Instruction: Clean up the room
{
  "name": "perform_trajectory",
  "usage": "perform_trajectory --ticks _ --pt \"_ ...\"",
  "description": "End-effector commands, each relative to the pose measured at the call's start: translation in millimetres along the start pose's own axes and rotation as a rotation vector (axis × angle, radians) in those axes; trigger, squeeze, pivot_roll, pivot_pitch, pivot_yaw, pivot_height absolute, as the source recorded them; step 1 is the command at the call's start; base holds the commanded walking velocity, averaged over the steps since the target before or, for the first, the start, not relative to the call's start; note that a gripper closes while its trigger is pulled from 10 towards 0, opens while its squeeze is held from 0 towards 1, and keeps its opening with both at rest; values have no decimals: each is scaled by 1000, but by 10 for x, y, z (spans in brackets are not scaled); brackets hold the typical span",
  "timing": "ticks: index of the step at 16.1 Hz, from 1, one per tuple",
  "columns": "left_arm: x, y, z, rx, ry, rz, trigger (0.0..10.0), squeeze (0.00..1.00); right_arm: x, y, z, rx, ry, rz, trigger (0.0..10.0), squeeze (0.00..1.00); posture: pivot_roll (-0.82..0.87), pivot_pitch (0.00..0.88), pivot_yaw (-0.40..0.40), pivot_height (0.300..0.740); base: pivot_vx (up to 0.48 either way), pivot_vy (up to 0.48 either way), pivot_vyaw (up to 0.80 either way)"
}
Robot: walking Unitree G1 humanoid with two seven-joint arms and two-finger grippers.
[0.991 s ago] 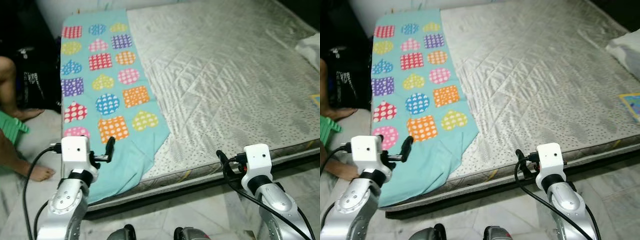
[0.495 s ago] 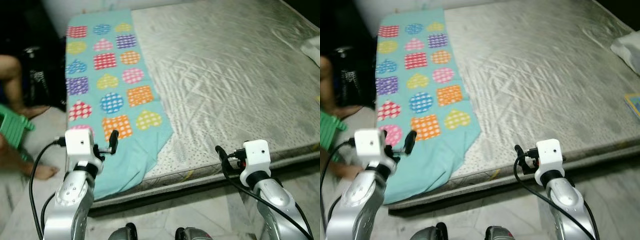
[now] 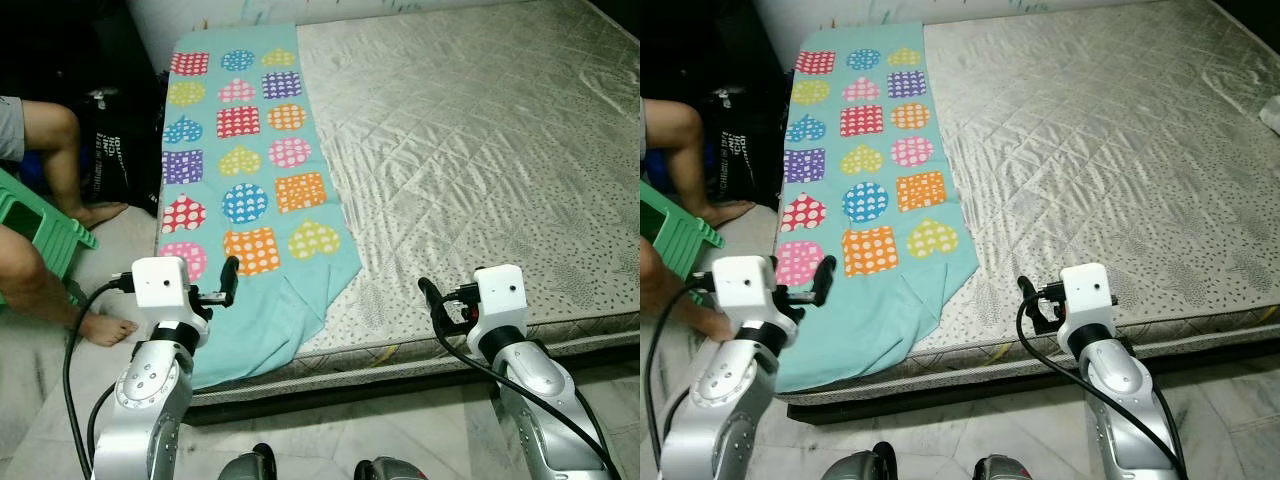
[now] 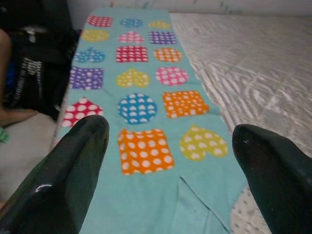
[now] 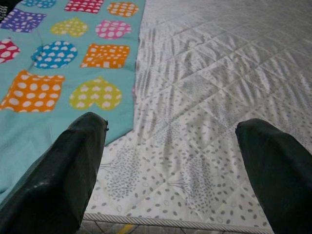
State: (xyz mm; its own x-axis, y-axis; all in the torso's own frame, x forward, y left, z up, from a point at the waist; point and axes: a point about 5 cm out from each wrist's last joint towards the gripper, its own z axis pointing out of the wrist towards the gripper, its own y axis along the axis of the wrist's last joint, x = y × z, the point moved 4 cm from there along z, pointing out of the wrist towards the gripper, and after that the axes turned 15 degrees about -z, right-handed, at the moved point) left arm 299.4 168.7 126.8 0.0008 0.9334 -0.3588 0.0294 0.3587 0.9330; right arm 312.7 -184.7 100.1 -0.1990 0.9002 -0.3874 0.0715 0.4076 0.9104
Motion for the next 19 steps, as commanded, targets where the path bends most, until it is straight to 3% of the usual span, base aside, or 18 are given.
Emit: perform_trajectory --ticks 1,3,8,19 --pt "108 2 8 0 38 21 10000 0 69 17 42 -10 16 -8 10000 0 -165 143 36 740 0 0 800" --pt "102 28 33 -8 31 26 10000 0 92 29 78 -14 11 8 10000 0 -155 137 36 740 0 0 747" --pt "191 31 -11 -14 57 32 10000 0 85 55 62 -33 -5 83 10000 0 -144 126 34 740 0 0 0" --pt "144 46 35 -24 43 30 10000 0 130 52 72 -42 18 76 10000 0 -145 113 32 595 0 0 0"
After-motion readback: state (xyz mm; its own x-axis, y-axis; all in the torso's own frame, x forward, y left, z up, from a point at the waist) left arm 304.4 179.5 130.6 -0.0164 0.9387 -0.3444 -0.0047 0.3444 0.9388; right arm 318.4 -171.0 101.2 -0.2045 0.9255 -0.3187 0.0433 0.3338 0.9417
